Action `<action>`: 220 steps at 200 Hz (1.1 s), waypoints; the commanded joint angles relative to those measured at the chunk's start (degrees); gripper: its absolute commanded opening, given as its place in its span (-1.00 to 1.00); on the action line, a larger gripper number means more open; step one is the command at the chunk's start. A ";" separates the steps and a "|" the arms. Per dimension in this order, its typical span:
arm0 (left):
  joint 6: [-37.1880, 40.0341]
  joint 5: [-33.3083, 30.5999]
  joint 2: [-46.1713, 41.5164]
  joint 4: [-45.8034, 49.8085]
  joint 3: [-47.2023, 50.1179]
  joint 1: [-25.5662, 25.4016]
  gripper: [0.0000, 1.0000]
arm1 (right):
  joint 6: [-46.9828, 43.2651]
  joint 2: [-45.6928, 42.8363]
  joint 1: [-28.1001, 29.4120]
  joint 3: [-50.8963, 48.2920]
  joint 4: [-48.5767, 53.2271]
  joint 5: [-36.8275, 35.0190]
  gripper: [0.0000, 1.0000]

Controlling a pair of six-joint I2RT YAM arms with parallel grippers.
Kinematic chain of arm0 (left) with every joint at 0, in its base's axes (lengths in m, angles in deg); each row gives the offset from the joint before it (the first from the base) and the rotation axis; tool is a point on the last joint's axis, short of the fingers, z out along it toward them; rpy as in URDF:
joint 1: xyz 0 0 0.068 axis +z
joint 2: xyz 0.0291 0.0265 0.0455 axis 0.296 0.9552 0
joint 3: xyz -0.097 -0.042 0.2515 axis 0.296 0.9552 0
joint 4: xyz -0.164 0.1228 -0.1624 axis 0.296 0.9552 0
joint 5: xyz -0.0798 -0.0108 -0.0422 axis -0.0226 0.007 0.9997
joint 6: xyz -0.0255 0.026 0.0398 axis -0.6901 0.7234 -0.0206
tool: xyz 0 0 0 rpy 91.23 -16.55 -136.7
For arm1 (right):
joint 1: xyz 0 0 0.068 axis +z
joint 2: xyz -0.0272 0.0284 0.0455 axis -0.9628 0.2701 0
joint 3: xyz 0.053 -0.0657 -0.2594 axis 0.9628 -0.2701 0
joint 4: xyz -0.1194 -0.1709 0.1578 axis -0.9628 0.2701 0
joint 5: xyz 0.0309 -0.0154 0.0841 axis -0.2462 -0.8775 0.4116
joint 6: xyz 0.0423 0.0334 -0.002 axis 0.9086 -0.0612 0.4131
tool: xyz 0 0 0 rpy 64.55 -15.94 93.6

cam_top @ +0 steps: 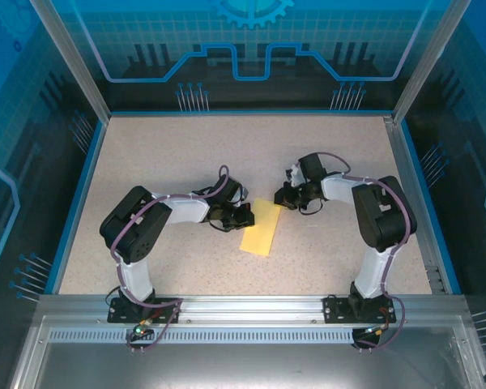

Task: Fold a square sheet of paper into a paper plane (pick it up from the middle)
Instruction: Fold the square sheet of paper in half at the center of the table.

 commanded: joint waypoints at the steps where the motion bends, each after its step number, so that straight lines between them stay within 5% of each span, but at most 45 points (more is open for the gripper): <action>1: 1.34 -3.77 3.46 5.38 2.49 -0.41 -1.00 | -0.61 2.64 -0.38 -0.77 -0.18 -0.70 -0.77; 37: 1.23 -2.82 2.71 4.83 2.38 -0.32 -1.00 | -1.25 3.12 -0.47 -0.26 0.76 0.25 -0.74; 72: -0.18 0.16 -0.68 2.90 1.95 -0.37 -1.00 | -3.66 -6.89 -0.38 -0.77 4.24 -0.34 -0.62; 140: -3.01 -2.80 -11.84 6.44 3.22 -0.35 -0.23 | -1.07 -26.98 5.26 -13.72 2.26 -10.03 -0.36; 220: -6.41 0.07 -18.53 8.15 9.53 0.16 0.15 | 6.39 -23.83 14.95 -15.70 4.78 -13.64 -0.35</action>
